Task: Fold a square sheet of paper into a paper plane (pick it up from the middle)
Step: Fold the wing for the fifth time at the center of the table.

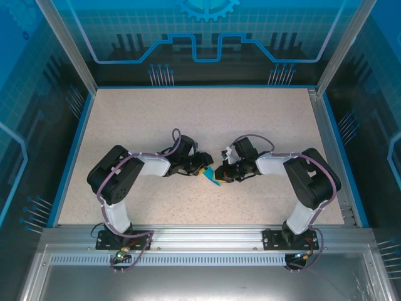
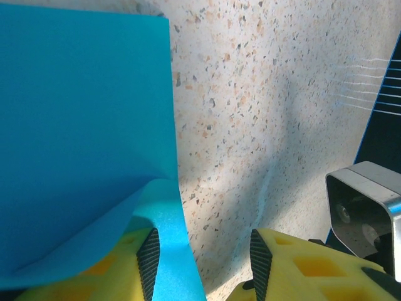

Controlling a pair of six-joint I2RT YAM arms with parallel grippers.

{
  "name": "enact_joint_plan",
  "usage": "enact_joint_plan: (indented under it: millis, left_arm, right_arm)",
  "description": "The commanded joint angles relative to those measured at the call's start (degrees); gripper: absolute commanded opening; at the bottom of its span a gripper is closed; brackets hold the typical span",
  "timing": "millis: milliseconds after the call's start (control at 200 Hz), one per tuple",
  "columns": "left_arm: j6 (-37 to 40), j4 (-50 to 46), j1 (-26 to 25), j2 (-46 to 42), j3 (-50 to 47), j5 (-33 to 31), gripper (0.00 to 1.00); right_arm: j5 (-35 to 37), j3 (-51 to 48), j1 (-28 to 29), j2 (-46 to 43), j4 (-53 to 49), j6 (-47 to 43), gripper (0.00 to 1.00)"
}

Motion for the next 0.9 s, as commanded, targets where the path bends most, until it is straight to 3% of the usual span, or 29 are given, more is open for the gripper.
enact_joint_plan:
  millis: [0,205,395,730,895]
  left_arm:
    - [0.26,-5.07,-0.02,1.45,-0.78,-0.28,0.47]
    - [-0.55,-5.49,-0.02,1.48,-0.65,-0.29,0.47]
    - [-0.77,-5.81,0.04,1.53,-0.67,-0.37,0.47]
    - [-0.31,-5.88,0.0,1.42,-0.57,-0.1,0.47]
    - [-0.27,-5.91,-0.03,1.58,-0.47,-0.01,0.47]
  right_arm:
    - [1.26,1.31,2.49,1.92,-7.52,-5.94,0.07]
    - [6.84,1.03,5.27,5.1,-11.18,-9.55,0.07]
    - [9.46,0.4,5.41,2.06,-12.53,-9.55,0.08]
    - [3.61,-1.46,2.27,-4.02,-6.96,-3.25,0.16]
    - [0.9,-1.79,1.85,-3.32,-6.33,-3.66,0.11]
